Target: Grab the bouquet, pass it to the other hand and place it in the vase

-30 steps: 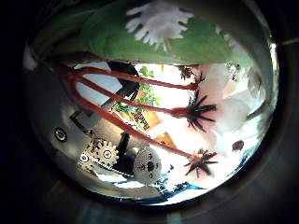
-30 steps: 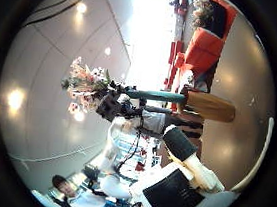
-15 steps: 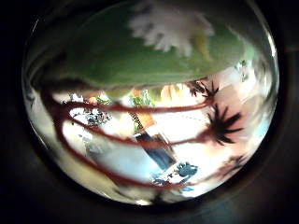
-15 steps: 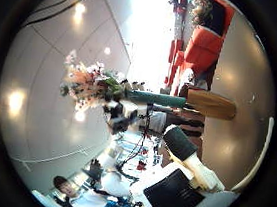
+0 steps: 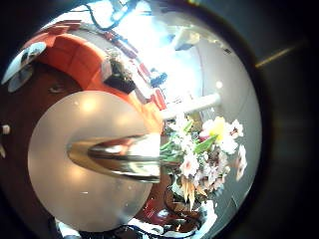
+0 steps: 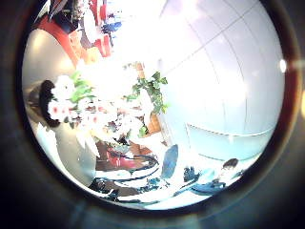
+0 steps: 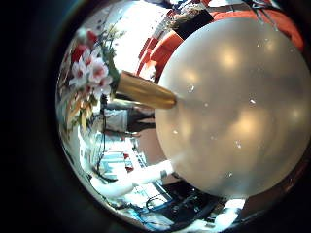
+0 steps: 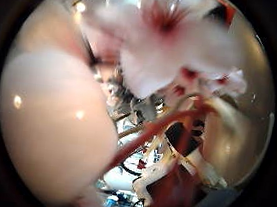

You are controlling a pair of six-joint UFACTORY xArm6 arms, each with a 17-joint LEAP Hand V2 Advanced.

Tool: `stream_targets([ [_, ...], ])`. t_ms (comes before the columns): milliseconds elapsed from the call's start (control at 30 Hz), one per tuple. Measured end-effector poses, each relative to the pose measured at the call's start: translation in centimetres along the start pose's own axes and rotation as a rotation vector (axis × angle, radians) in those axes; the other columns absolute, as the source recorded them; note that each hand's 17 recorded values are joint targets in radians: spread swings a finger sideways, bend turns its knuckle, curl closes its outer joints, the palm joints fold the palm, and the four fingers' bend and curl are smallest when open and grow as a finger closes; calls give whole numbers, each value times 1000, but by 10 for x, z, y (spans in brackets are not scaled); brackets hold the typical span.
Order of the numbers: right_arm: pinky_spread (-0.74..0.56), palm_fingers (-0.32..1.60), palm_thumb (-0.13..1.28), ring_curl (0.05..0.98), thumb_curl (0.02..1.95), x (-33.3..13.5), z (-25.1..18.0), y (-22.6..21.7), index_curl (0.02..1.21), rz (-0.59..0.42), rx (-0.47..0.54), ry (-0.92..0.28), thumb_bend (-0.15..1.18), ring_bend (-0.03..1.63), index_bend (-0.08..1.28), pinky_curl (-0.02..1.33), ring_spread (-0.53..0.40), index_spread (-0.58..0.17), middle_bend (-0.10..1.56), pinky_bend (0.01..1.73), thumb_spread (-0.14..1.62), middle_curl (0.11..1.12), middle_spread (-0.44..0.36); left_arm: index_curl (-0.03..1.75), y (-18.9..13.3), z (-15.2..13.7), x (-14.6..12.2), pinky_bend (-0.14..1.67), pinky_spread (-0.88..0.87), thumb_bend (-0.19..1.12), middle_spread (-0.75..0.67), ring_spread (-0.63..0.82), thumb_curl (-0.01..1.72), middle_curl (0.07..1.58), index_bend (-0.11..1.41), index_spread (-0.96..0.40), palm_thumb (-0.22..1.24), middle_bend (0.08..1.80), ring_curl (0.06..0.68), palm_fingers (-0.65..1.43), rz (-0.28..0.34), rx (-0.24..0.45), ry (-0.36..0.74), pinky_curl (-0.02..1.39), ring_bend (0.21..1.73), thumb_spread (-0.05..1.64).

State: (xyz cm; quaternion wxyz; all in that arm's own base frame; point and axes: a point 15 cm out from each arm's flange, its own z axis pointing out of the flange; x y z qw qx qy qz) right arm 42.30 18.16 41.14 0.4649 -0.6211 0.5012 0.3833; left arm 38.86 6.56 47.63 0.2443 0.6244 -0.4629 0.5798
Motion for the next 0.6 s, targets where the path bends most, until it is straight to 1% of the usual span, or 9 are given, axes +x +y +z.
stream_targets([
  [67, 456, 64, 756, 269, 543, 2, 1, 1, 315, 3, -5, -3, -21, 376, 176, 311, 231, -241, 178, 464, 1044, 270, 158, 394, 4, 0, 5, 173, 590, -34, 615, 662, 366, 280, 129, 261, 121, 172, 165, -135, 5, 2, -8, 440, 566, 877],
  [200, 461, 149, 756, 275, 549, 22, 6, 3, 301, 42, -39, 0, -20, 426, 151, 308, 216, -251, 192, 487, 1035, 281, 131, 354, 15, 2, 10, 178, 594, -34, 611, 668, 355, 267, 139, 266, 123, 172, 165, -110, -3, 10, -18, 402, 547, 875],
  [267, 458, 156, 785, 280, 556, 32, 13, 6, 300, 58, -96, -7, -13, 434, 155, 313, 203, -262, 201, 495, 1022, 290, 106, 339, 22, 4, 13, 180, 594, -34, 610, 668, 351, 262, 143, 266, 124, 173, 166, -99, -12, 22, -28, 387, 542, 875],
  [367, 441, 146, 795, 277, 569, 35, 23, 7, 299, 43, -217, -47, -18, 418, 162, 310, 181, -273, 215, 482, 1015, 305, 80, 326, 27, 4, 15, 182, 593, -34, 606, 668, 346, 254, 157, 272, 126, 172, 168, -80, -22, 48, -51, 368, 531, 881],
  [467, 429, 138, 796, 272, 576, 36, 33, 16, 298, 27, -324, -85, -19, 405, 165, 305, 166, -278, 207, 471, 1012, 311, 71, 320, 35, 6, 17, 182, 590, -33, 604, 669, 343, 249, 164, 273, 128, 174, 169, -66, -22, 55, -72, 351, 524, 883],
  [600, 418, 137, 794, 264, 581, 33, 40, 20, 300, 7, -349, -76, -19, 387, 171, 298, 164, -277, 199, 456, 1017, 318, 66, 317, 45, 7, 25, 186, 584, -33, 592, 672, 340, 244, 167, 273, 129, 175, 172, -55, -7, 56, -78, 335, 518, 884],
])
